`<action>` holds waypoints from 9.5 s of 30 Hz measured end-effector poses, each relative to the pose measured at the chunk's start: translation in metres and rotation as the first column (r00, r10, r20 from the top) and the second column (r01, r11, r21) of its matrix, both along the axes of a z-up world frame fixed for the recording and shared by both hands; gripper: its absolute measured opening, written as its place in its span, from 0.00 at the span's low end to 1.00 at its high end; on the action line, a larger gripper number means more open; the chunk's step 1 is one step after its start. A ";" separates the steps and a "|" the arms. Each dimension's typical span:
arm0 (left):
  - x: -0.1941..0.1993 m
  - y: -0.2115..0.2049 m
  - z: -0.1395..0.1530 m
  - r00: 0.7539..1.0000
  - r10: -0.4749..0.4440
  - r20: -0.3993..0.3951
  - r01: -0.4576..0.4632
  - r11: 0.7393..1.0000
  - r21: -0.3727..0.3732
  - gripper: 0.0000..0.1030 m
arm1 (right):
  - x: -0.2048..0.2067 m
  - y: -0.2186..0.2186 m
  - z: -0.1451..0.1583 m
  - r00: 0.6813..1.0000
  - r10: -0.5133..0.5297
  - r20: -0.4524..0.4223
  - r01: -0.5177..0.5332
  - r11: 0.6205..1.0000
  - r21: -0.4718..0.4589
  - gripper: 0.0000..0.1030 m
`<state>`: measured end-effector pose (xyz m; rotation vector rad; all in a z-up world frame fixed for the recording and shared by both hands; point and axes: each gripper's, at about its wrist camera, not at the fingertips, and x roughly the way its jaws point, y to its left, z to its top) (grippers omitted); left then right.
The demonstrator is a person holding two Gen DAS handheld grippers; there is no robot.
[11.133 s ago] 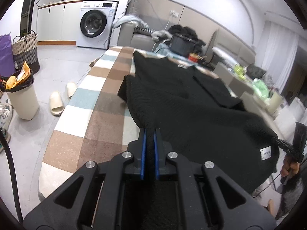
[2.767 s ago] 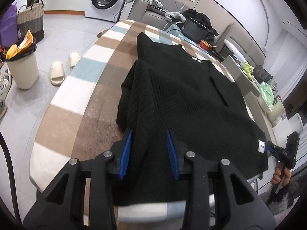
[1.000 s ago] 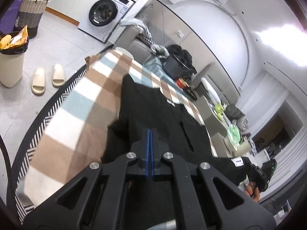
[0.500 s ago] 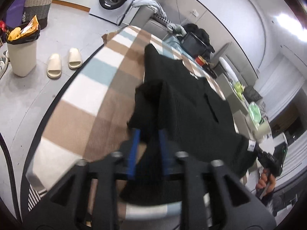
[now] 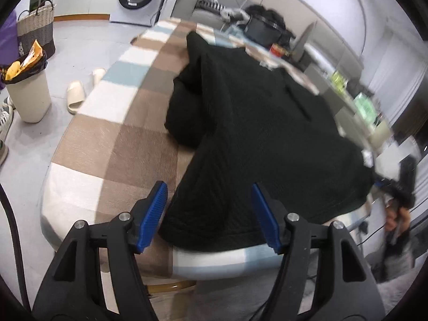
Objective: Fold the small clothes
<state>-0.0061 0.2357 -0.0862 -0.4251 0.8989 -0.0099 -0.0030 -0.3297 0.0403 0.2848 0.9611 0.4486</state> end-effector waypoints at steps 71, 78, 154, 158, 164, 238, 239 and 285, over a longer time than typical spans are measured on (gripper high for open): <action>0.266 0.097 0.011 0.993 0.103 0.061 -0.098 0.992 -0.080 0.57 | 0.286 0.091 -0.010 0.994 -0.076 0.078 0.090 0.976 -0.200 0.09; 0.264 0.100 0.015 0.990 0.116 0.074 -0.110 0.990 -0.086 0.57 | 0.277 0.052 0.051 0.906 -0.316 0.281 0.330 0.944 -0.001 0.06; 0.129 0.023 0.007 0.993 0.116 -0.030 -0.115 0.993 0.034 0.48 | 0.113 0.066 -0.026 0.998 -0.055 -0.007 0.051 0.964 -0.262 0.50; 0.131 0.014 0.011 0.994 0.102 -0.046 -0.099 0.993 0.063 0.48 | 0.113 0.067 -0.024 0.998 -0.059 0.002 0.057 0.961 -0.269 0.50; 0.134 0.005 0.015 0.994 0.090 -0.055 -0.086 0.993 0.080 0.48 | 0.112 0.063 -0.025 0.999 -0.036 -0.006 0.033 0.976 -0.213 0.65; 0.015 0.015 0.036 0.995 0.099 -0.028 -0.093 0.983 0.156 0.60 | 0.061 0.174 -0.029 0.982 0.166 0.087 -0.115 0.898 -0.424 0.75; 0.013 0.018 0.037 0.997 0.083 -0.006 -0.082 0.990 0.118 0.39 | 0.061 0.172 -0.030 0.984 0.161 0.080 -0.114 0.903 -0.414 0.75; 0.022 0.010 0.072 0.974 0.146 0.173 -0.166 0.980 0.108 0.26 | 0.071 0.179 -0.030 0.989 0.135 0.060 -0.105 0.928 -0.358 0.75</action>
